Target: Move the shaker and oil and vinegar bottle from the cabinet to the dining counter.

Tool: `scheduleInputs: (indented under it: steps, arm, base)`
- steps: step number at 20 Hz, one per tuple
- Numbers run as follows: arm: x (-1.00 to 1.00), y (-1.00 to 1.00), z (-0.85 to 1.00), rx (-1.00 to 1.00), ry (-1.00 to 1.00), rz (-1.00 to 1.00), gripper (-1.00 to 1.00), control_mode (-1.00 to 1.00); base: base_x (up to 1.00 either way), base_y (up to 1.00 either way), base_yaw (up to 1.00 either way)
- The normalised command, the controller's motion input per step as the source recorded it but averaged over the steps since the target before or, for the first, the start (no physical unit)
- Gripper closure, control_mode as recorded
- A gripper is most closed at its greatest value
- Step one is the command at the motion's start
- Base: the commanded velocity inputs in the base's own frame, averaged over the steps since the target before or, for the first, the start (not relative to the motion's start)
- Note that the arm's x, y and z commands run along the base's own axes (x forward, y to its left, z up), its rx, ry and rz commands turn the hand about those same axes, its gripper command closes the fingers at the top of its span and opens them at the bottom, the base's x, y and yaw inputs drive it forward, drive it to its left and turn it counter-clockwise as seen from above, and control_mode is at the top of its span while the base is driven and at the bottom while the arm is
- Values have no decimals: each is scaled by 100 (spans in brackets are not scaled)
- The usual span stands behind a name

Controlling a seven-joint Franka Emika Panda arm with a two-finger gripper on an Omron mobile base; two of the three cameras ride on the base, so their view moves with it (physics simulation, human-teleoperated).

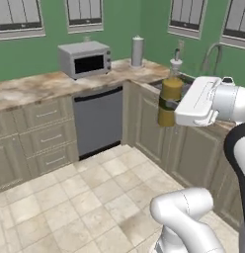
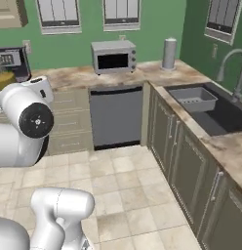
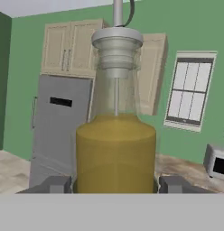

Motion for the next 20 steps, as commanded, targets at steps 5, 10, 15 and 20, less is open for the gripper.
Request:
scheduleInputs:
  steps: [5,10,15,20]
  arm:
    - [0,0,0,0,0,0,100,100]
    - [0,0,0,0,0,0,100,100]
    - [0,0,0,0,0,0,100,100]
    - [0,0,0,0,0,0,100,100]
  base:
    - [1,64,54]
    - [4,60,55]
    - [8,56,54]
    - [29,32,47]
